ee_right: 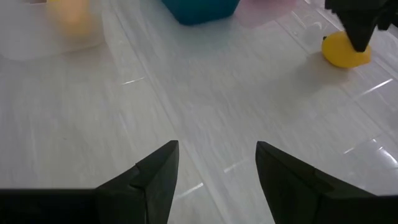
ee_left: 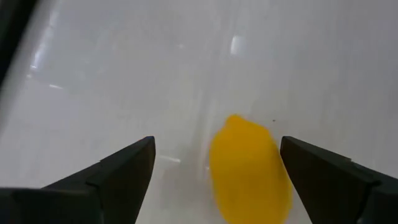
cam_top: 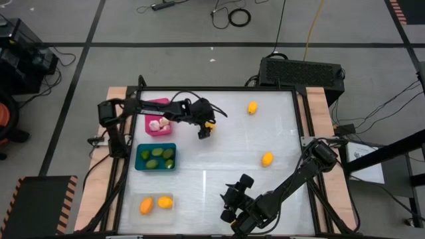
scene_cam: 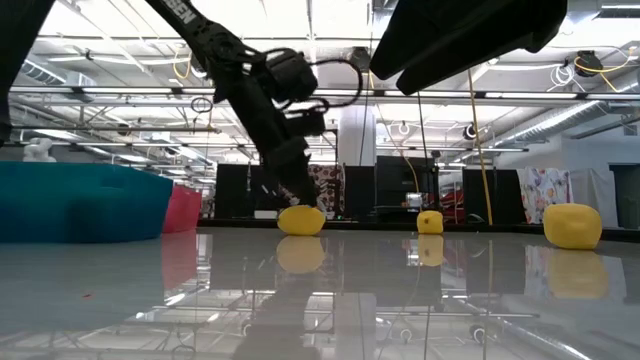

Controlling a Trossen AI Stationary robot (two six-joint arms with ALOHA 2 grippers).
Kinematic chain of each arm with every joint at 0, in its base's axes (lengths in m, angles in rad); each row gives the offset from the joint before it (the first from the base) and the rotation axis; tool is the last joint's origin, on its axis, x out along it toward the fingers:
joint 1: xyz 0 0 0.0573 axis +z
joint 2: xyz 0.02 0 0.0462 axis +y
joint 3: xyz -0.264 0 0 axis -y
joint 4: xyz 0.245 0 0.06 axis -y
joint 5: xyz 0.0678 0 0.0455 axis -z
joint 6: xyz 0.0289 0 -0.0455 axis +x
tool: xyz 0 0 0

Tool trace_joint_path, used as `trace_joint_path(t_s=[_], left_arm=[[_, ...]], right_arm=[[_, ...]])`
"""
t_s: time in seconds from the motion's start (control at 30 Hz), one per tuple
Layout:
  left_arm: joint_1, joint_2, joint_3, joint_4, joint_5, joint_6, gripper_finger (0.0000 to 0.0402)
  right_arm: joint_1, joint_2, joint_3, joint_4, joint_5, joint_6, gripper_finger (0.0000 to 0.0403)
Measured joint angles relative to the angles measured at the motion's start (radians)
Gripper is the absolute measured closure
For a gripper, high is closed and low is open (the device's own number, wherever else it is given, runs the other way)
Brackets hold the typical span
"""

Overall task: Sort produce into baskets
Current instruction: Put the yellow lime into the transparent bin

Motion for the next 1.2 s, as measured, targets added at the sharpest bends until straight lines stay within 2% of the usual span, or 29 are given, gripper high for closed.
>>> trace_joint_path(t_s=[0.2, 0.5, 1.0, 1.2], left_arm=[[0.002, 0.063, 0.0, 0.015, 0.062, -0.03, 0.0048], [-0.001, 0.075, 0.0, 0.009, 0.068, -0.03, 0.0053], [-0.001, 0.073, 0.0, 0.008, 0.07, -0.023, 0.0199], [-0.001, -0.015, 0.0, -0.019, 0.133, -0.032, 0.0226]], right_arm=[[0.0, 0.0, 0.0, 0.001, 0.0, -0.001, 0.0197], [0.0, 0.0, 0.0, -0.004, 0.0, -0.004, 0.0197], [0.0, 0.0, 0.0, -0.006, -0.001, -0.002, 0.0197], [0.0, 0.0, 0.0, -0.006, -0.008, 0.003, 0.0197]])
